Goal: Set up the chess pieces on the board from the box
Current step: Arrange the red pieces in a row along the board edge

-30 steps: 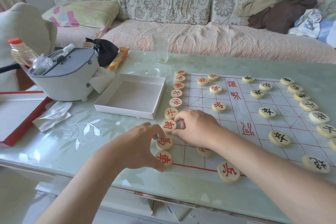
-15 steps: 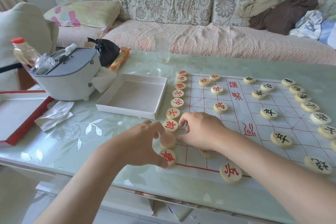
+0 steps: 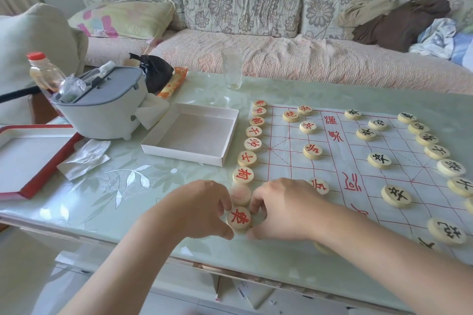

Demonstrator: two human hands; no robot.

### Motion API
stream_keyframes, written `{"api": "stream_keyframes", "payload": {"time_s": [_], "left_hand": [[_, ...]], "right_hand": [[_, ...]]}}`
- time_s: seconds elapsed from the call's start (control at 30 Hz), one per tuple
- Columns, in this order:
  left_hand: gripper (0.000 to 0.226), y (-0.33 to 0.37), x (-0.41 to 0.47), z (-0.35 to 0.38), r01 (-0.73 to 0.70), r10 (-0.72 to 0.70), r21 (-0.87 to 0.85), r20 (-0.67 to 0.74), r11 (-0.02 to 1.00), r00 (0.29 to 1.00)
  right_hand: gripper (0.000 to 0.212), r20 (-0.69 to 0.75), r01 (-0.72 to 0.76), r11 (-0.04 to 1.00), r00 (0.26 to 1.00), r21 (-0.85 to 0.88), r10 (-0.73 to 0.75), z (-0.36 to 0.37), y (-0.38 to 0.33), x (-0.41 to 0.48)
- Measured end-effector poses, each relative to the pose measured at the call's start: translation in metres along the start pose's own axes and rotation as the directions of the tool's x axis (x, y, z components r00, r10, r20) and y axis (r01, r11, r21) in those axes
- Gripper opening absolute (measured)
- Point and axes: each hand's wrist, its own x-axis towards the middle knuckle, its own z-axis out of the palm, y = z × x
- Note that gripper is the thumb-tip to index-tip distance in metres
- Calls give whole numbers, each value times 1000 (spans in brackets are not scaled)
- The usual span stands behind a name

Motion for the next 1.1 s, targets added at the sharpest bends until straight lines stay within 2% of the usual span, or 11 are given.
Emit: {"api": "stream_keyframes", "payload": {"time_s": [0.23,0.3,0.4,0.53,0.93,1.0,1.1], "left_hand": [[46,-2,2,-3,44,-42,-26,47,999,998],[45,-5,5,-4,70,-70,-39,1,997,998],[33,-5,13,-2,84,-93,-77,-121,994,988],[23,2,21,2,58,-71,-97,-132,994,989],[28,-1,20,1,65,-78,-106,-128,992,989],[31,-1,21,0,65,-82,-107,-169,992,982],[27,1,27,-4,7,-38,-100,-314,995,949]], "right_hand": [[46,11,1,998,1000,68,-2,5,1,1],[42,20,-40,991,999,126,37,0,7,3],[28,-76,-100,975,990,198,117,-2,18,10],[34,-122,-105,976,984,189,129,8,17,16],[43,-127,-88,981,986,172,111,12,13,20],[42,-140,-105,969,980,222,138,4,16,20],[30,-222,-119,950,957,288,187,-12,26,28]]}}
